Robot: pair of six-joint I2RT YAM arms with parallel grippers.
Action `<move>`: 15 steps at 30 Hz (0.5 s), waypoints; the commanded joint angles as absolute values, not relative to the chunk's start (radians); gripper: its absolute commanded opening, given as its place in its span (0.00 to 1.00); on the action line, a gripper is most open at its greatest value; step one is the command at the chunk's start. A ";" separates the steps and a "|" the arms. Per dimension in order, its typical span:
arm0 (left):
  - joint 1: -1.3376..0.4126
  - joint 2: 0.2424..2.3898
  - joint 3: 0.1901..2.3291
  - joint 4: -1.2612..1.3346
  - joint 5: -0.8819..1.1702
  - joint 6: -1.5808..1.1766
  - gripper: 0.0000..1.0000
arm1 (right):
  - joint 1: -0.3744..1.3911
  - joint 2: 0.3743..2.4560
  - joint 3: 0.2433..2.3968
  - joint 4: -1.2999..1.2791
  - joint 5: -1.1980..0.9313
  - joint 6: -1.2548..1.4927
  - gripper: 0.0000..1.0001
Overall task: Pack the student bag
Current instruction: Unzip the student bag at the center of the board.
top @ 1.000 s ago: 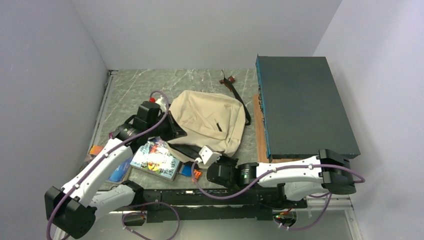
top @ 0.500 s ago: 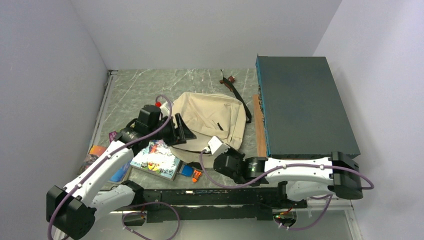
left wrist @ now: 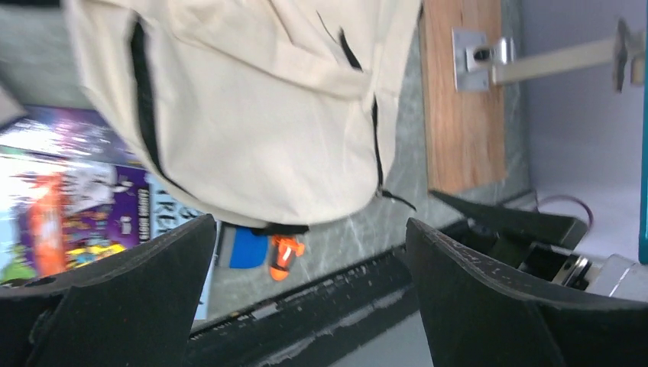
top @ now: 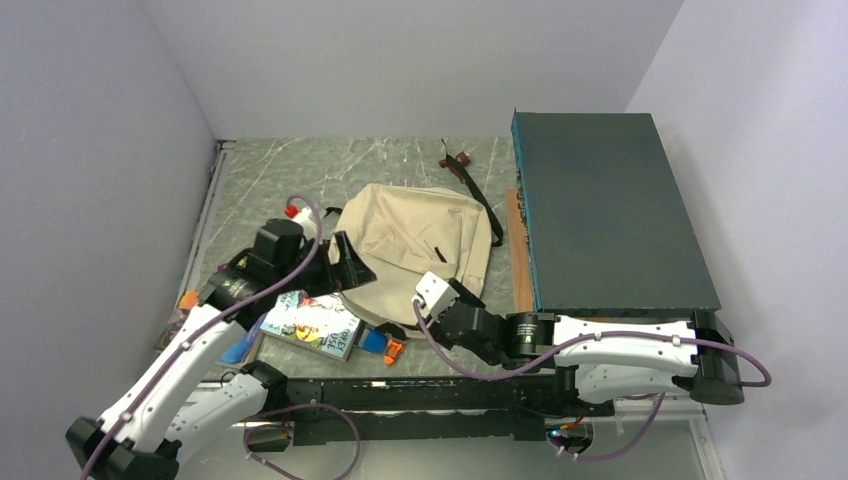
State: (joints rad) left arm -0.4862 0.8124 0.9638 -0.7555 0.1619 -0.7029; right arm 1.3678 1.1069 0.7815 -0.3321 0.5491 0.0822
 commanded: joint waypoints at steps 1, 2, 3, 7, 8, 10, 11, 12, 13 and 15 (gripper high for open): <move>-0.477 0.765 1.064 -0.934 -0.089 -0.631 1.00 | 1.372 1.271 0.929 -0.250 0.528 0.150 0.66; -0.477 0.748 1.074 -0.955 -0.109 -0.634 1.00 | 1.373 1.310 0.948 -0.244 0.536 0.152 0.66; -0.477 0.730 1.080 -0.969 -0.140 -0.638 1.00 | 1.376 1.354 0.968 -0.238 0.538 0.151 0.66; -0.477 0.651 1.089 -1.015 -0.197 -0.655 1.00 | 1.386 1.505 1.040 -0.246 0.571 0.180 0.67; -0.477 0.638 1.090 -1.029 -0.210 -0.662 1.00 | 1.389 1.534 1.050 -0.245 0.575 0.186 0.67; -0.477 0.614 1.085 -1.054 -0.223 -0.677 1.00 | 1.395 1.577 1.060 -0.240 0.595 0.194 0.67; -0.477 0.608 1.078 -1.063 -0.223 -0.691 1.00 | 1.396 1.596 1.059 -0.237 0.608 0.199 0.67; -0.477 0.604 1.066 -1.064 -0.220 -0.701 1.00 | 1.396 1.609 1.055 -0.234 0.627 0.201 0.67; -0.477 0.601 1.055 -1.065 -0.214 -0.709 1.00 | 1.396 1.620 1.049 -0.234 0.656 0.207 0.67; -0.477 0.604 1.030 -1.059 -0.199 -0.720 1.00 | 1.396 1.643 1.039 -0.253 0.749 0.227 0.67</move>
